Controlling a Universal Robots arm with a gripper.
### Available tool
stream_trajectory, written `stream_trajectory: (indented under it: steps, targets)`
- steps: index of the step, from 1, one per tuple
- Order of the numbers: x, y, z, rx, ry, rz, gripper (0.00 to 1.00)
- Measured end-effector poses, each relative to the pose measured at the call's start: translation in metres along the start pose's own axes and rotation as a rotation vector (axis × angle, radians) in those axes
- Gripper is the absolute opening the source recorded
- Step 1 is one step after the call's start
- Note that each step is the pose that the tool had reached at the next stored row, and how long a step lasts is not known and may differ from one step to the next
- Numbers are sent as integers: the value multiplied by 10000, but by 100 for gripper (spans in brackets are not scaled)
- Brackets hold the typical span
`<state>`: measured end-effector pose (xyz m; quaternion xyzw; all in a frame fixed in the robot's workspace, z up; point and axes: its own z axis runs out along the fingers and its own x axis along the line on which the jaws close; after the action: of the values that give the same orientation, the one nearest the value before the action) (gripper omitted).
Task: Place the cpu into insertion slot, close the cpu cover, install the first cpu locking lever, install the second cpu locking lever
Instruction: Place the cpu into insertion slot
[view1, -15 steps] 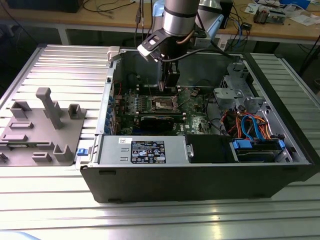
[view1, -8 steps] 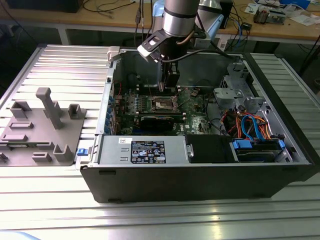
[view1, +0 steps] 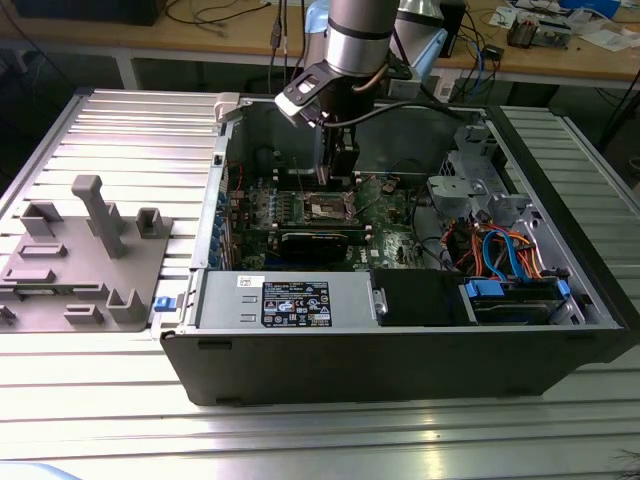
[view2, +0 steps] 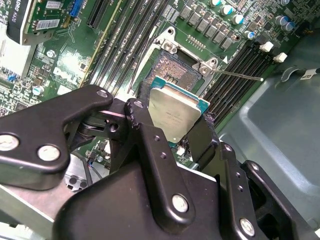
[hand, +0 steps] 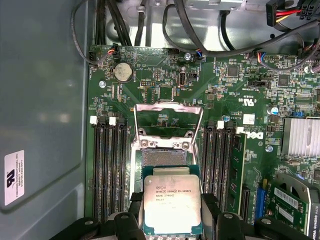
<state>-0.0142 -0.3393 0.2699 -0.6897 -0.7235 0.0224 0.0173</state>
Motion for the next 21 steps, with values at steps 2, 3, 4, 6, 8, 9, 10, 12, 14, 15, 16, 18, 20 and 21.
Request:
stream_trajectory:
  steps: [2, 3, 4, 6, 8, 9, 10, 12, 14, 15, 16, 18, 20, 21]
  targets:
    - [0, 0, 2, 0, 0, 0, 54]
    - [0, 0, 2, 0, 0, -1, 54]
    - [0, 0, 7, 0, 0, 0, 54]
    - [0, 1, 16, 0, 0, 0, 54]
    - [0, 1, 20, 0, 0, 0, 54]
    - [0, 1, 23, 0, 1, 0, 54]
    - [0, 2, 27, 0, 1, 0, 54]
    - [0, 2, 32, 0, 0, -1, 54]
    - [0, 2, 38, 0, 0, 0, 54]
    - [0, 2, 40, 0, -1, 0, 54]
    - [0, 2, 42, 0, -1, 0, 54]
    - [0, 3, 46, 0, 0, 0, 54]
    - [0, 3, 52, 0, 0, 0, 54]
    - [0, 3, 57, 0, 0, 0, 54]
